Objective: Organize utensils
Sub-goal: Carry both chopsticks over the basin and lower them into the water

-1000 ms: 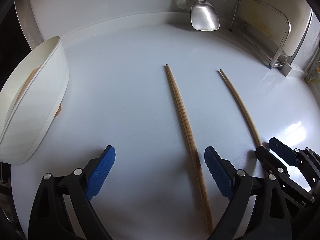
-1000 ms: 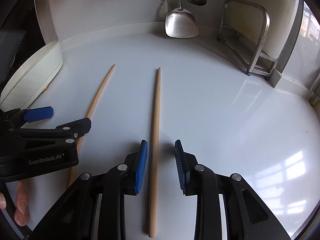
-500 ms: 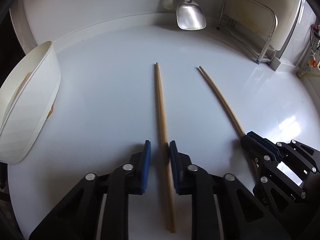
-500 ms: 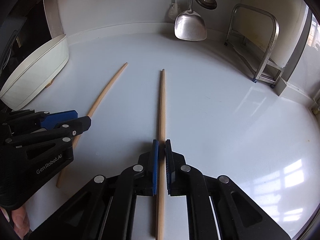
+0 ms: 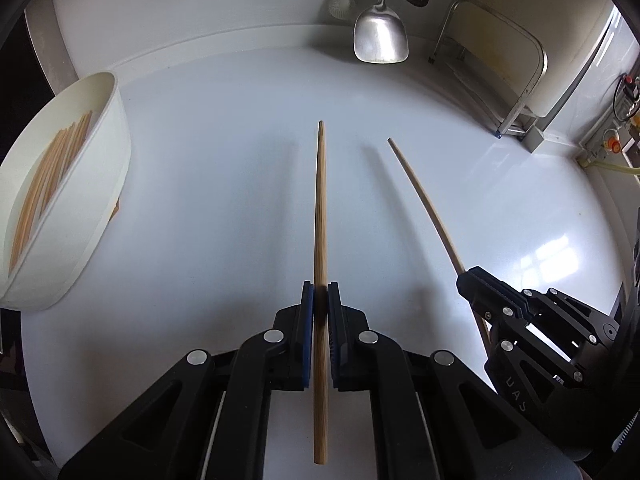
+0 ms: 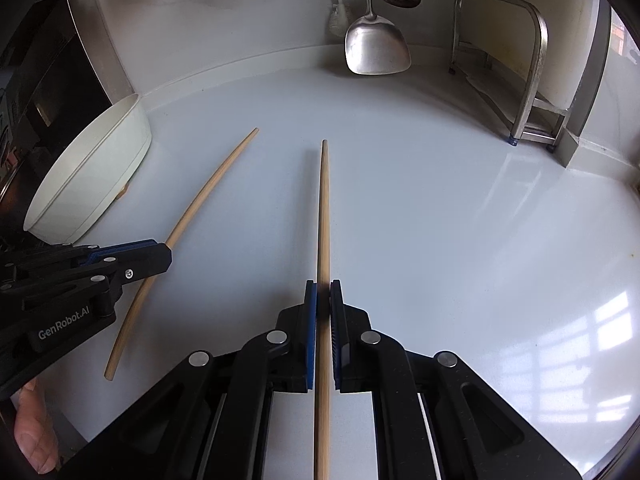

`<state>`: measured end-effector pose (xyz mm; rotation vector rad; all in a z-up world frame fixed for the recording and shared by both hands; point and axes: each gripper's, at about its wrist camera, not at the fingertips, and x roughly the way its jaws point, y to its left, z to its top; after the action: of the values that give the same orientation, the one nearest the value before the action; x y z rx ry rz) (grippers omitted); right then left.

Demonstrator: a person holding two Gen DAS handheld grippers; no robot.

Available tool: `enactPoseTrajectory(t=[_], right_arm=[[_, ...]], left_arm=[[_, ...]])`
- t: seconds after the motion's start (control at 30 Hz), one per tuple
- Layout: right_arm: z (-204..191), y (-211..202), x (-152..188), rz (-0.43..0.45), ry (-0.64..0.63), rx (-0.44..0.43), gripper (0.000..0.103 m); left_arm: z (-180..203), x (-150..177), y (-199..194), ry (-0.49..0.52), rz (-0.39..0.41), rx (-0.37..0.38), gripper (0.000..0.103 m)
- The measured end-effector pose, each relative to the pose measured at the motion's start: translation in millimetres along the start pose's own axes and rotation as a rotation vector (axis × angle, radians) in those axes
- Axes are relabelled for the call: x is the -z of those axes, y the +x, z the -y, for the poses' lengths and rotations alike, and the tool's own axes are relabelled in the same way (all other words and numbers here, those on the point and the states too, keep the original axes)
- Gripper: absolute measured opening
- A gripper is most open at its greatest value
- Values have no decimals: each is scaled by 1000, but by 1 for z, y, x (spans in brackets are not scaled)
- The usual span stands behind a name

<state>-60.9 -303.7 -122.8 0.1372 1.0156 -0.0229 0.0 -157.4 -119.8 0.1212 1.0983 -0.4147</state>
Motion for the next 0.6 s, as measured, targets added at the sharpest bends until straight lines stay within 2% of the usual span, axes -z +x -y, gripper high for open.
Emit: enactPoseTrajectory(t=[0.2, 0.33, 0.6], right_arm=[[-8, -22, -21, 14, -16, -27, 6], [-22, -38, -43, 38, -10, -44, 6], [-94, -47, -90, 90, -45, -83, 6]], left_arm=[[-9, -8, -35, -21, 36, 3, 7], [-31, -14, -56, -42, 64, -7, 7], [-123, -37, -99, -89, 132, -52, 7]])
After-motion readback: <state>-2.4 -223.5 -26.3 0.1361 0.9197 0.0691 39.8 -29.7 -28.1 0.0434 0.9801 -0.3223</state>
